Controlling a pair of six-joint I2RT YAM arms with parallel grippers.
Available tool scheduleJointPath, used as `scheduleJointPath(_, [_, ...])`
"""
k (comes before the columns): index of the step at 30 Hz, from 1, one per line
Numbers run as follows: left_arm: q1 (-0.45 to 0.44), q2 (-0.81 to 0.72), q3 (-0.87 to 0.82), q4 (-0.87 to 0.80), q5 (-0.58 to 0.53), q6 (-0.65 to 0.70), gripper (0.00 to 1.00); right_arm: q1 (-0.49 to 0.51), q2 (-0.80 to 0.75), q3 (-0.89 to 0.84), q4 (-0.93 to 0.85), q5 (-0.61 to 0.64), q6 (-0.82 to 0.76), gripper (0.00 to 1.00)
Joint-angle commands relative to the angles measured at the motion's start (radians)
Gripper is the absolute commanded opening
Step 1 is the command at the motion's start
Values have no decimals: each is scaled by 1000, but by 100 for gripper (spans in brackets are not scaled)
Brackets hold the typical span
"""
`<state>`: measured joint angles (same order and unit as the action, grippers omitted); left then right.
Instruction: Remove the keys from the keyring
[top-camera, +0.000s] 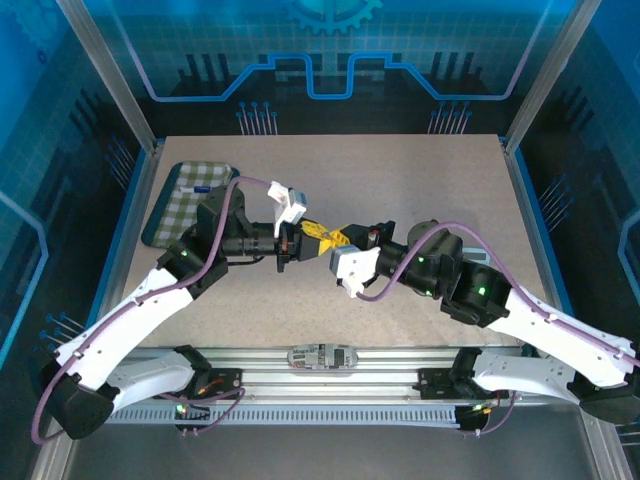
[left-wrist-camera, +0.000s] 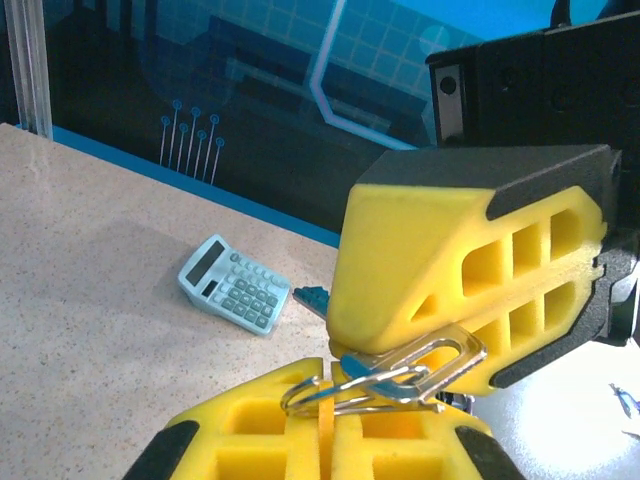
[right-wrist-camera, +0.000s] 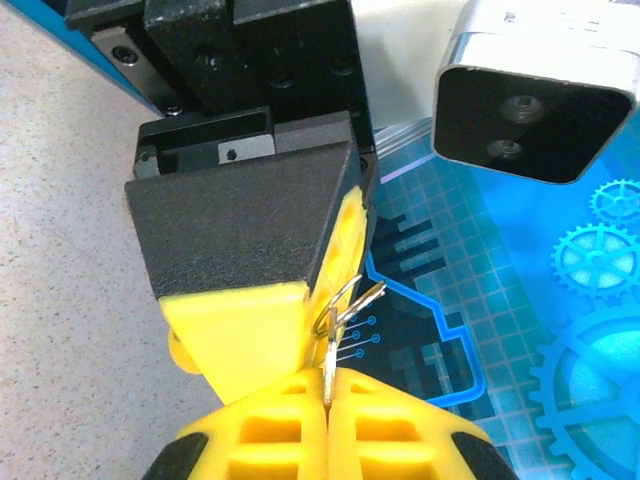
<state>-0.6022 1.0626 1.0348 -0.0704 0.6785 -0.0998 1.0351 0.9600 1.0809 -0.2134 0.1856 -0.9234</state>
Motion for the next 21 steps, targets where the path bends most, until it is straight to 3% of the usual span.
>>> scheduleJointPath(1, [31,-35,-16,119,-41,-28,5,3,36,24,-17,-15,61,0])
scheduleJointPath(4, [30,-76,-81,155,-99,-24,30,-47,71,67,-9,-32,126,0])
scheduleJointPath(12, [29,-200,-237,204,-259,20,60,-142,89,55,74,-100,212,0])
scheduleJointPath(21, [40,-217,-180,147,-433,109,72,-306,100,-10,152,-302,401,0])
